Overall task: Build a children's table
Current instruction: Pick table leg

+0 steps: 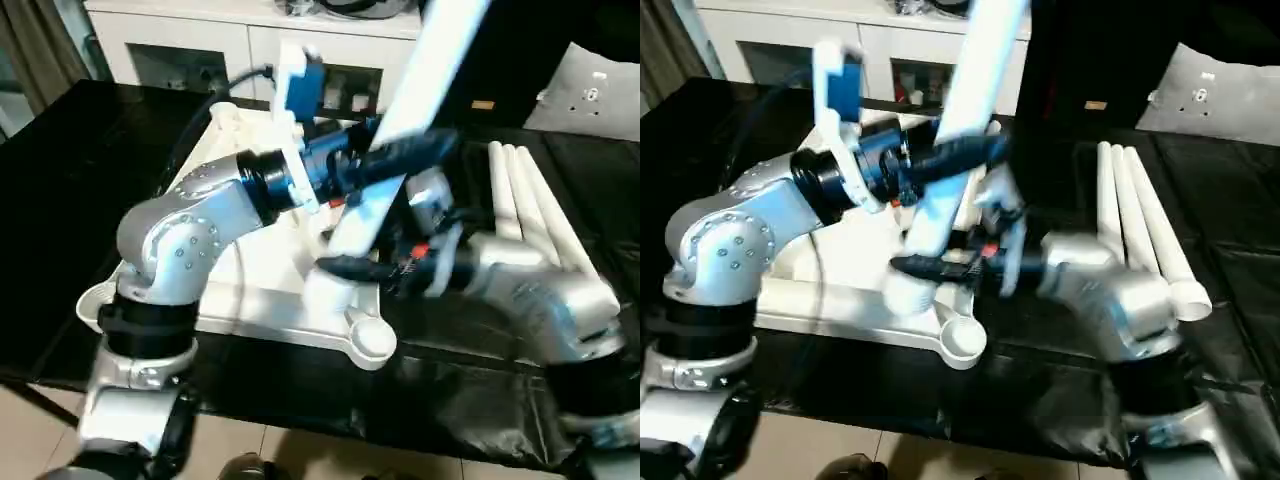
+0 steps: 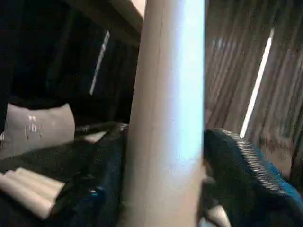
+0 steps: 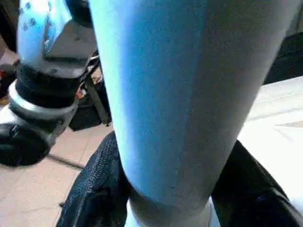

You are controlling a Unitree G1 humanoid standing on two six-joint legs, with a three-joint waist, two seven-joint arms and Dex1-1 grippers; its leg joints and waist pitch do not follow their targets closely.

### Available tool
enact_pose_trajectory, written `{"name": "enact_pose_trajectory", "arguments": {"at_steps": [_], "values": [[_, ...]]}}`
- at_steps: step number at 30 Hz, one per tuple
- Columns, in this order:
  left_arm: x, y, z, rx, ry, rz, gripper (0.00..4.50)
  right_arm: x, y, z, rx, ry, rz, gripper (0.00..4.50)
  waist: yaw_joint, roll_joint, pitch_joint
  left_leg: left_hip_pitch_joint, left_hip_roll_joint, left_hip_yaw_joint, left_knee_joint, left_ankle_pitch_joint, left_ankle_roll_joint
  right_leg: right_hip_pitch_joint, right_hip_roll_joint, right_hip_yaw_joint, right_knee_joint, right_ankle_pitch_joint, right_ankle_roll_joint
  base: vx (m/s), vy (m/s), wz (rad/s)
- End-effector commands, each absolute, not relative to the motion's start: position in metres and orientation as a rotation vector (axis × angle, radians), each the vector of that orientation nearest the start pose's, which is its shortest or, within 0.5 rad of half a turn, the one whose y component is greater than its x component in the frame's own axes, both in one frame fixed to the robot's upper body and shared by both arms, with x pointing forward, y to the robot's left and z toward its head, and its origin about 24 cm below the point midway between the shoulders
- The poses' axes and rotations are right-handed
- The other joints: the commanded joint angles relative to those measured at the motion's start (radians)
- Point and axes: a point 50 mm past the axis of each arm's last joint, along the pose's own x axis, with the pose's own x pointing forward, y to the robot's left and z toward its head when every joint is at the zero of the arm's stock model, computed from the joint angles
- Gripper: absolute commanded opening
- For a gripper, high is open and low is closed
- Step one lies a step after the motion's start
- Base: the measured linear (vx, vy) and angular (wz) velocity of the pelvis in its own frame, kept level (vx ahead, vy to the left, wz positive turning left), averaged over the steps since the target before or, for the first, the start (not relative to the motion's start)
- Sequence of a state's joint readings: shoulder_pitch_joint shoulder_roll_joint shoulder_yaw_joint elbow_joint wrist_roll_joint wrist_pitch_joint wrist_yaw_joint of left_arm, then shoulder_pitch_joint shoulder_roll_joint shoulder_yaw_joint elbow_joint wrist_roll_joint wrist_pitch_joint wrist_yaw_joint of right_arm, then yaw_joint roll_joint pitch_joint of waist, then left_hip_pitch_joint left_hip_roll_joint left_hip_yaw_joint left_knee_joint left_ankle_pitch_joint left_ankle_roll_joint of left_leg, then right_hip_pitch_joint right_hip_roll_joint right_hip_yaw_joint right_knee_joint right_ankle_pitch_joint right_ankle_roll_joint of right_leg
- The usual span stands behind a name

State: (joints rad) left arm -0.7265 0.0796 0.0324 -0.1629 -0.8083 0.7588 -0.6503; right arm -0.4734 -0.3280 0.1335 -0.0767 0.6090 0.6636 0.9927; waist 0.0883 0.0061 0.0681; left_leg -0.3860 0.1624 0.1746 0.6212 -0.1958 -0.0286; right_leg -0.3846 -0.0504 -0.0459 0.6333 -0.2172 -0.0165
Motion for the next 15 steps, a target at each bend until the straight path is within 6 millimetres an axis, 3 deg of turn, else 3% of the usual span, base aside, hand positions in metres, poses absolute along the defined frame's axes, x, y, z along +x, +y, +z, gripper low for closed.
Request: {"name": "enact_pose_trajectory", "arguments": {"at_steps": [1,3,9,12,15], "values": [[0.283,0.048,0.247,-0.536,-0.289,-1.311,3.04,0.283,-0.093,0.143,0.292,0.083,1.320,1.88,0.000,-0.003,-0.078,0.015,0.068,-0.024,-0.064,-0.058,0.027,0.056,-0.097,0.051,-0.067,-0.006,-0.271,0.000,0.000,0.00],[0.284,0.048,0.250,-0.614,-0.320,-1.268,3.36,0.283,-0.091,0.143,0.327,0.069,1.274,1.88,-0.001,-0.003,-0.079,0.017,0.068,-0.025,-0.065,-0.061,0.027,0.055,-0.094,0.051,-0.069,-0.021,-0.261,0.000,0.000,0.00],[0.292,0.065,0.256,-0.756,-0.395,-1.117,3.39,0.289,-0.092,0.140,0.454,0.018,1.093,1.88,-0.004,-0.002,-0.077,0.017,0.064,-0.025,-0.068,-0.085,0.010,0.054,-0.093,0.050,-0.076,-0.072,-0.230,0.000,0.000,0.00],[0.300,0.084,0.248,-0.682,-0.371,-0.991,3.39,0.294,-0.100,0.140,0.442,-0.022,0.930,1.88,-0.007,0.003,-0.075,0.019,0.064,-0.027,-0.072,-0.089,-0.006,0.047,-0.088,0.050,-0.075,-0.087,-0.200,0.000,0.000,0.00],[0.300,0.096,0.232,-0.491,-0.320,-0.931,3.39,0.297,-0.109,0.137,0.344,-0.031,0.810,1.88,-0.008,0.007,-0.076,0.020,0.064,-0.028,-0.075,-0.075,-0.024,0.047,-0.087,0.051,-0.075,-0.093,-0.158,0.000,0.000,0.00]]}}
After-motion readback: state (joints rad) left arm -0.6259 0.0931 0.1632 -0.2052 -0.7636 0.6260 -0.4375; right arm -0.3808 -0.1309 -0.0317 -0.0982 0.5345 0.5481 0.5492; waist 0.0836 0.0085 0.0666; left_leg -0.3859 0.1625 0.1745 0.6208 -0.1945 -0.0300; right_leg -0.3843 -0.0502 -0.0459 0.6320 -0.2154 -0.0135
